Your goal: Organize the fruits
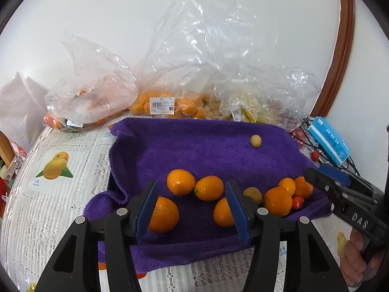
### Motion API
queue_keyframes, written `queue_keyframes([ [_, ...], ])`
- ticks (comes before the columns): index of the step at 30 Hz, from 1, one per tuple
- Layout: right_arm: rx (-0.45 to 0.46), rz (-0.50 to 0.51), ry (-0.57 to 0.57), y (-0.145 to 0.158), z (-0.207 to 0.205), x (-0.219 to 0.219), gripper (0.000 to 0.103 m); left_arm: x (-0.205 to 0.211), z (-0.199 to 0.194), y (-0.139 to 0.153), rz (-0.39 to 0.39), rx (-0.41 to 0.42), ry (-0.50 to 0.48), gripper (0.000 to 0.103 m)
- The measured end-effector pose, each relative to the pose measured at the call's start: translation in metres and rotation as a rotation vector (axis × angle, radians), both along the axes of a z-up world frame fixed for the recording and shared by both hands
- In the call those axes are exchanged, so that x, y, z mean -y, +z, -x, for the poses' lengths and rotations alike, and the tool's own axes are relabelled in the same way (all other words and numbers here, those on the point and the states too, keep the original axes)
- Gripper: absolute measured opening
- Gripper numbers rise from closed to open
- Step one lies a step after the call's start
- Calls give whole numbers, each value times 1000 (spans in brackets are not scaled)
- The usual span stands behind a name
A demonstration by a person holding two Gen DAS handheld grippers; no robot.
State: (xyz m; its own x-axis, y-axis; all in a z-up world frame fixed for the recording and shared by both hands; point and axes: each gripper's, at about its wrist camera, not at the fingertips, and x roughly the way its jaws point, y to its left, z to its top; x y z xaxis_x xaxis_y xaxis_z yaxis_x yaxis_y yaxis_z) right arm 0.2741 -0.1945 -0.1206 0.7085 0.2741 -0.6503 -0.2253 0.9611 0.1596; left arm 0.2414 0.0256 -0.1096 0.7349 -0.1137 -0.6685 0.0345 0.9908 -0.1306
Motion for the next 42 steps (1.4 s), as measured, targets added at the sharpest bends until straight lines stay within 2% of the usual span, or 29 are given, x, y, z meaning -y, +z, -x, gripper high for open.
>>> queue_keyframes([
  [3, 8, 26, -3, 8, 15, -2, 56, 1, 9, 8, -11, 15, -2, 64],
  [8, 8, 78, -20, 33, 41, -6, 57, 7, 32, 19, -17, 13, -11, 64],
  [10, 20, 72, -19, 46, 55, -4, 57, 10, 48, 27, -15, 20, -18, 69],
  [14, 61, 94, -42, 68, 85, -3, 57, 18, 73, 44, -12, 27, -30, 71],
  [19, 22, 51, -68, 83, 117, 6, 57, 27, 104, 67, -38, 61, -24, 84],
  [21, 26, 53, -79, 86, 131, 10, 63, 30, 117, 74, -40, 69, -33, 89],
  [23, 53, 43, -85, 93, 147, 14, 82, 33, 131, 81, -45, 79, -37, 92],
  [28, 79, 31, -95, 105, 173, 21, 94, 41, 156, 93, -56, 91, -50, 99],
  [35, 101, 46, -111, 118, 205, 27, 100, 45, 184, 104, -68, 102, -41, 101],
  [42, 91, 42, -118, 125, 224, 33, 100, 45, 199, 107, -57, 100, -31, 101],
])
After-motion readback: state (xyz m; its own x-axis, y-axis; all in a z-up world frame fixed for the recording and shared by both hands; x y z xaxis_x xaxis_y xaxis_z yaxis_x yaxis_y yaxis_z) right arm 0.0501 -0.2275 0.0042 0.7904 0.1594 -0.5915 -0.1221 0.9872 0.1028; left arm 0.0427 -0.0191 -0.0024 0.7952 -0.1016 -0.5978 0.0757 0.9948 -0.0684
